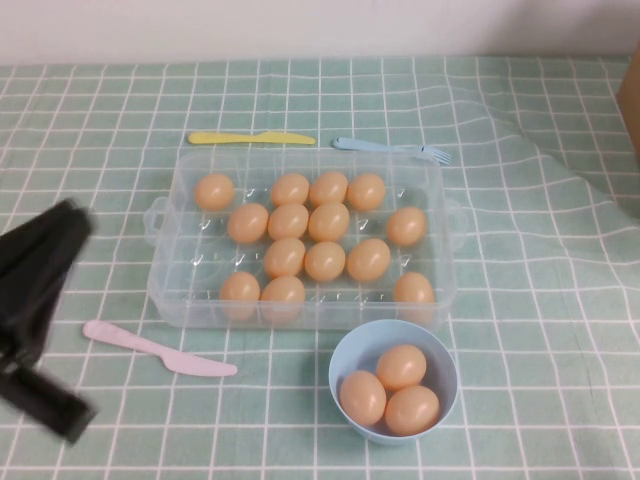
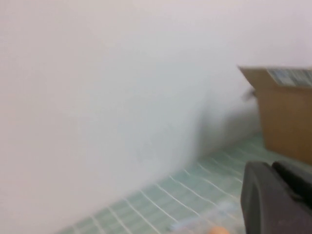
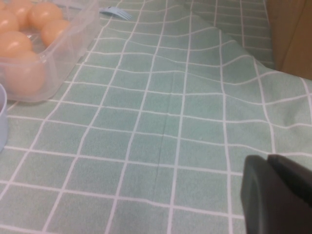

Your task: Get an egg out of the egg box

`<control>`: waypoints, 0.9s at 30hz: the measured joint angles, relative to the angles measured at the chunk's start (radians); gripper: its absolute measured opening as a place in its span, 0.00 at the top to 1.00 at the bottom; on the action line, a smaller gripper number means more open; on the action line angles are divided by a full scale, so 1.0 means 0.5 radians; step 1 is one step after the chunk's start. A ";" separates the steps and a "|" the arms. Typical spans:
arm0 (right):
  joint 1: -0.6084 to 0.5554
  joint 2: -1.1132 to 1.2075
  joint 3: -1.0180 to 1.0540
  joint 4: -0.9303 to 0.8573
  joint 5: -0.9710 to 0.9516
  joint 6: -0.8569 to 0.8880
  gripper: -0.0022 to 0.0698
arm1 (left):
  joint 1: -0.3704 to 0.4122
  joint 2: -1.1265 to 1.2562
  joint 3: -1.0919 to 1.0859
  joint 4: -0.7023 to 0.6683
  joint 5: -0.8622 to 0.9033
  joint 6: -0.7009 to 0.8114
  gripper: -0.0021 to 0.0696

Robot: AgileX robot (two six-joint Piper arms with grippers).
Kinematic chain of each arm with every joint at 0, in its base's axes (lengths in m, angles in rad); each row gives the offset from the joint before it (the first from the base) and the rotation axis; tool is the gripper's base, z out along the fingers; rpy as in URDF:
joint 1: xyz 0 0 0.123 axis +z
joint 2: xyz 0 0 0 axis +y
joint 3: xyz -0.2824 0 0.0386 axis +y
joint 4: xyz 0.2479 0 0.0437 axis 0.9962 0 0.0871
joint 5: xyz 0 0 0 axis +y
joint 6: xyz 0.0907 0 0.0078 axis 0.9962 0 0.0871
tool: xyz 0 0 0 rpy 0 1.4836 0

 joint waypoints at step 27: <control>0.000 0.000 0.000 0.005 0.000 0.000 0.99 | 0.803 -1.130 0.830 0.183 0.823 -0.271 0.97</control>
